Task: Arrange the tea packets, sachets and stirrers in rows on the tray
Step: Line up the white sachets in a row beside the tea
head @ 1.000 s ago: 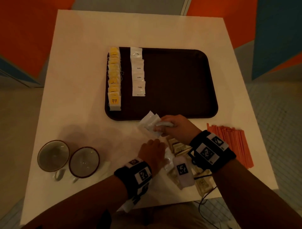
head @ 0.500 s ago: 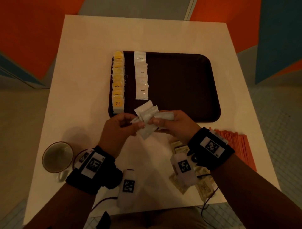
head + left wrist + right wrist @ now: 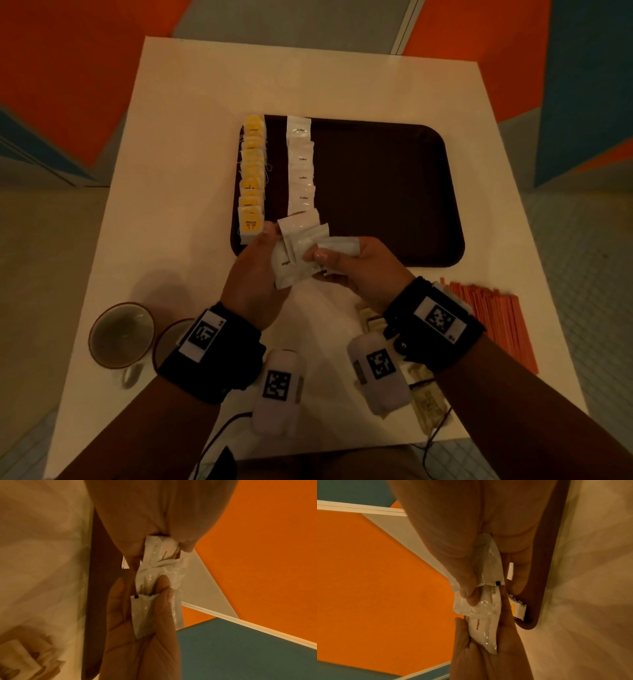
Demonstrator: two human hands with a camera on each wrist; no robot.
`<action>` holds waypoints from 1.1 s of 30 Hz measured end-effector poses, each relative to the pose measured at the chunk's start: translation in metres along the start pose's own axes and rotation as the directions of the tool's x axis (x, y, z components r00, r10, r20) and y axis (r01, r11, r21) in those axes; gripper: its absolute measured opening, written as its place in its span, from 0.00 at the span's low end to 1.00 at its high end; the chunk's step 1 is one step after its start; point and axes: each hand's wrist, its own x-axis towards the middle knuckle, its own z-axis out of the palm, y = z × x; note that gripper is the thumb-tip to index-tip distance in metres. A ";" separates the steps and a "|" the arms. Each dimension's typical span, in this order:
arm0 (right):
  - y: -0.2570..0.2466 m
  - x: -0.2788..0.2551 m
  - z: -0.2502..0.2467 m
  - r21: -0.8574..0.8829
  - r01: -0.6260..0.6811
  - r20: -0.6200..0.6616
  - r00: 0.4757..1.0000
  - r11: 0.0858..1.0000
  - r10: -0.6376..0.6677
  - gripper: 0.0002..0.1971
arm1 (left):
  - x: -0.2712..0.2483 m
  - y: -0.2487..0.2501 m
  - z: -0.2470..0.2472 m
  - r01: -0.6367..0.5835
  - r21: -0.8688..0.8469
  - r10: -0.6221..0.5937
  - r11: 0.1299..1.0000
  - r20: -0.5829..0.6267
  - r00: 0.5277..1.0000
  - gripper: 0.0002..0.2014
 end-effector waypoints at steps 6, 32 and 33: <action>0.000 -0.001 0.006 0.095 -0.030 0.036 0.999 0.995 0.027 0.07 | 0.002 0.000 -0.003 -0.134 -0.082 0.137 0.988 0.036 0.990 0.19; -0.018 0.000 -0.006 0.010 0.084 0.046 0.995 0.996 -0.085 0.06 | -0.014 0.014 0.013 0.229 -0.156 -0.202 0.961 0.167 0.965 0.18; -0.017 0.000 -0.004 -0.006 0.078 0.050 0.996 0.997 -0.078 0.06 | -0.015 0.014 0.014 0.223 -0.134 -0.195 0.966 0.195 0.961 0.18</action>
